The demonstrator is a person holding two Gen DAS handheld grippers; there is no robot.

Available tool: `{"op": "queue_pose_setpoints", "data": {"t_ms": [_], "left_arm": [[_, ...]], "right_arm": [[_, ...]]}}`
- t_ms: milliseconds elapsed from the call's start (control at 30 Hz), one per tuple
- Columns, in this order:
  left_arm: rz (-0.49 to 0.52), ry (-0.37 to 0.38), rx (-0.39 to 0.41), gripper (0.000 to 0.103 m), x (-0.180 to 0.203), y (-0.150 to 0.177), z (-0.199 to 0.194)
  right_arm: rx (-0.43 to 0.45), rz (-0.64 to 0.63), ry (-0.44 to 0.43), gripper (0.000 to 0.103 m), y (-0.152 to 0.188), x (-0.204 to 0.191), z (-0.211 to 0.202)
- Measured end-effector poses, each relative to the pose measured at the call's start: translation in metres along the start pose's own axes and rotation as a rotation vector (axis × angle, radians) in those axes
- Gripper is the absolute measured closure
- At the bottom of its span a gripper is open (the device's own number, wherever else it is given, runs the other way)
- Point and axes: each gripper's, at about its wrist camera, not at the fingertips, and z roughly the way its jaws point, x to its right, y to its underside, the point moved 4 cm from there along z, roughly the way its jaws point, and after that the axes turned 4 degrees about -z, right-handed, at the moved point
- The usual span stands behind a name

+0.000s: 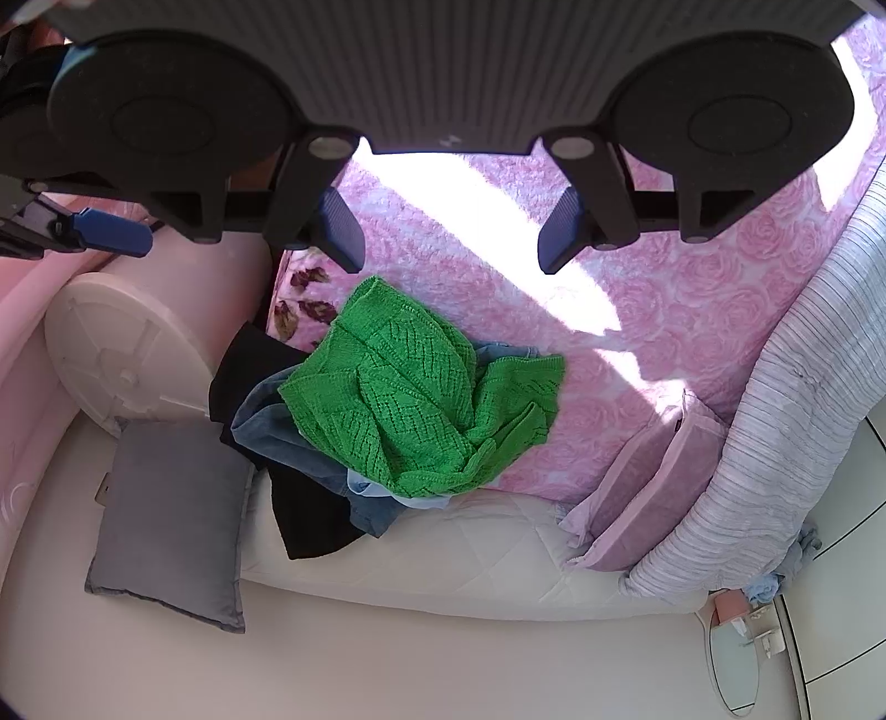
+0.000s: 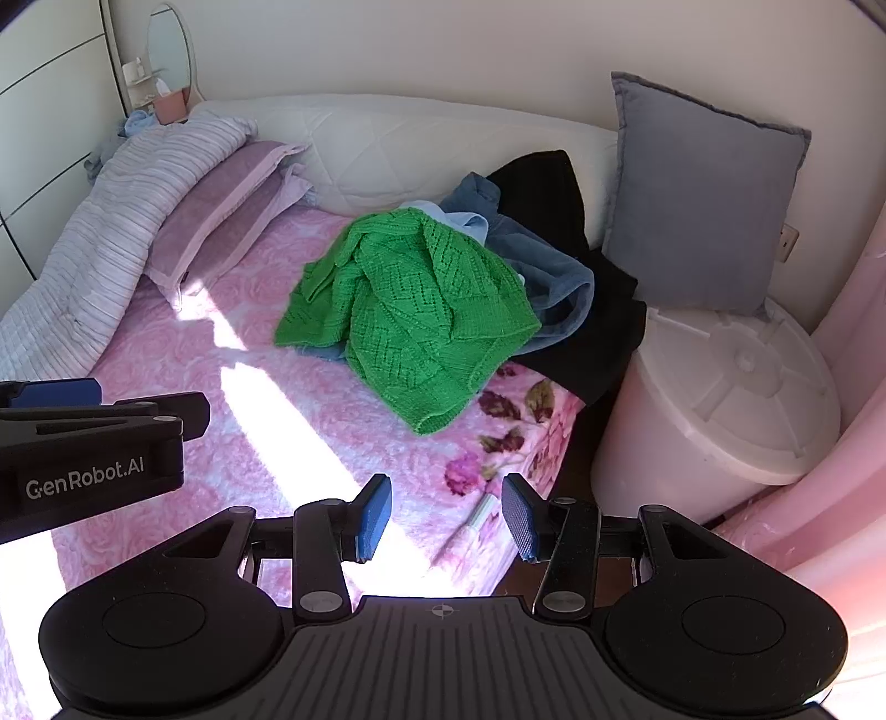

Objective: Fold clothes

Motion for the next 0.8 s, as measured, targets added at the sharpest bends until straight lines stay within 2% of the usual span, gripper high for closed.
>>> {"op": "queue_pose_setpoints", "data": {"t_ms": [100, 167, 800], "left_arm": [[0.004, 0.003, 0.008, 0.037, 0.0, 0.001, -0.002], [-0.011, 0.032, 0.002, 0.037, -0.01, 0.001, -0.003], [0.023, 0.046, 0.024, 0.037, -0.044, 0.015, -0.012]], "right_arm": [[0.002, 0.003, -0.003, 0.055, 0.003, -0.005, 0.0], [0.003, 0.005, -0.005, 0.055, 0.004, -0.008, -0.001], [0.027, 0.029, 0.015, 0.055, 0.004, -0.035, -0.013]]}}
